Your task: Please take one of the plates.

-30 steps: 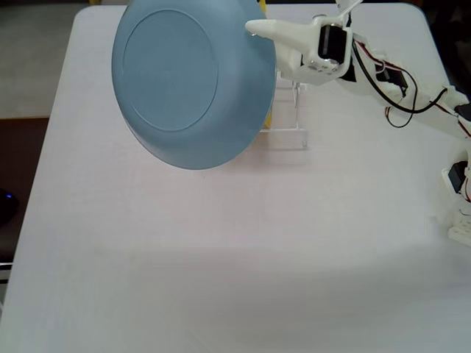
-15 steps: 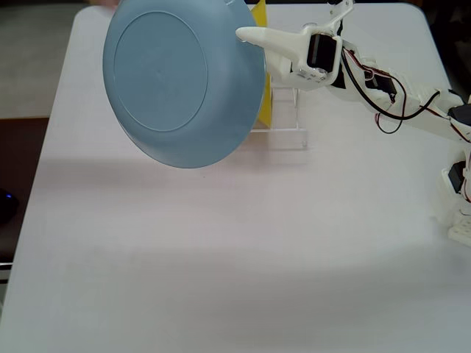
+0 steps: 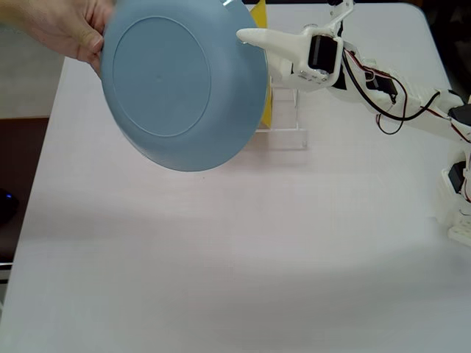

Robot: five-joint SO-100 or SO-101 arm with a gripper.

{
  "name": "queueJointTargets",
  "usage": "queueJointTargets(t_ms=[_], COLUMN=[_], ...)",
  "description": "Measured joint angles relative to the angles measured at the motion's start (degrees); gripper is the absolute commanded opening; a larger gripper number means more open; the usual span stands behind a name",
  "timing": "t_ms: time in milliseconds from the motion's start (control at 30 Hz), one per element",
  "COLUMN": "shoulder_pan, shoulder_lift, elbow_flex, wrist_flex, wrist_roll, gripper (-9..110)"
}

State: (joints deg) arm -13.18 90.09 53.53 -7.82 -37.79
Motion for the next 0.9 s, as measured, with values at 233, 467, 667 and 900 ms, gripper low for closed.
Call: queueJointTargets(t_ms=[233, 467, 667, 900], shoulder_pan=[-0.4, -0.3, 0.5, 4.0], shoulder_lift=[0.0, 0.1, 3.0, 15.3], elbow_flex=[0.0, 1.1, 8.8, 23.8], wrist_flex=[-0.5, -0.7, -0.7, -0.7], wrist_roll=[0.4, -1.8, 0.4, 5.6], gripper=[22, 34, 33, 32])
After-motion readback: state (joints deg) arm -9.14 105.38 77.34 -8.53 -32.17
